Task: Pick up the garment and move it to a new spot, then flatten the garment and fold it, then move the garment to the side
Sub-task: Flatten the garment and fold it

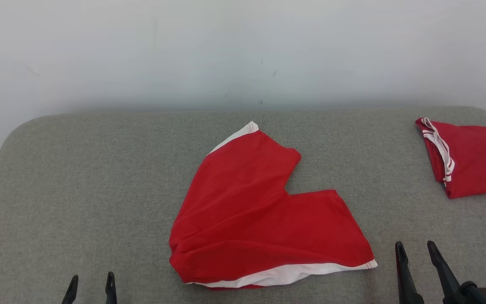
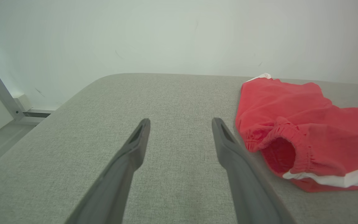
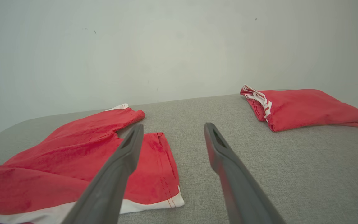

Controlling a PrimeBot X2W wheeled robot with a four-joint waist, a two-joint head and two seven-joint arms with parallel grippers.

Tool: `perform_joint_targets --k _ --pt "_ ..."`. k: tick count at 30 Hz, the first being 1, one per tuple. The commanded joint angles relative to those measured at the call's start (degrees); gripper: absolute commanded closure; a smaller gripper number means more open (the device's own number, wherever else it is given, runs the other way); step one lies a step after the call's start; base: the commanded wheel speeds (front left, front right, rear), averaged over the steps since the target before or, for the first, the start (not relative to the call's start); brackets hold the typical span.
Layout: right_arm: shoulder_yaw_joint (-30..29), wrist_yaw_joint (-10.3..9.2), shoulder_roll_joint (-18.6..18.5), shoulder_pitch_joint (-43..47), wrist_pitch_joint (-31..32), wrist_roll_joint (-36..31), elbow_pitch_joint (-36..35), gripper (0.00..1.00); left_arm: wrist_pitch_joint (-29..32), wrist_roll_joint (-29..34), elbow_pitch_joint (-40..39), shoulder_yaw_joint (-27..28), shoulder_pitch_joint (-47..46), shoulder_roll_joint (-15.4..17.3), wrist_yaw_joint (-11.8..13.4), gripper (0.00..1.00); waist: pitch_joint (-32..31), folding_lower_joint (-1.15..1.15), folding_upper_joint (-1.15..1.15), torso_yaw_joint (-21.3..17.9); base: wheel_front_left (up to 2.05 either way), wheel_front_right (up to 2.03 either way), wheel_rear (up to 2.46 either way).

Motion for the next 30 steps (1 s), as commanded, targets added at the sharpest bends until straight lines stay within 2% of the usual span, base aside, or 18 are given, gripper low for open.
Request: perform_joint_targets --k 1,7,11,15,18,30 --pt "0.02 -0.17 -0.34 0.44 0.00 0.33 0.08 0.00 -0.16 -0.17 0.07 0.05 0.64 -0.27 0.01 0.00 0.02 0.00 0.00 0.09 0.00 0.00 0.00" --pt "0.39 -0.17 -1.06 0.27 0.00 0.57 0.93 0.00 -0.16 -0.70 0.46 -1.35 0.83 -0.33 -0.41 0.00 0.10 0.00 0.00 0.49 0.00 0.00 0.00" --pt "1.89 -0.17 -2.87 -0.51 0.00 0.54 2.85 0.00 -0.16 -1.04 2.63 -6.81 0.81 1.59 -0.58 0.00 0.35 0.00 0.00 0.55 0.00 0.00 0.00" --pt "3.13 -0.17 -4.67 -1.59 0.00 1.02 5.81 0.00 -0.17 -3.16 5.48 -14.75 -0.62 3.83 -0.61 0.00 0.67 0.00 0.00 0.41 0.00 0.00 0.00" --pt "4.30 -0.17 -5.80 -2.63 0.00 1.44 8.81 0.00 -0.16 -5.47 7.66 -18.35 -2.21 4.93 -0.61 0.00 1.16 0.00 0.00 0.31 0.00 0.00 0.00" --pt "9.62 -0.17 -7.57 -10.50 0.00 2.24 18.91 0.00 -0.16 -8.88 15.97 -25.66 -10.93 7.35 -0.63 0.00 4.42 0.00 0.00 -0.93 0.00 0.00 0.00"
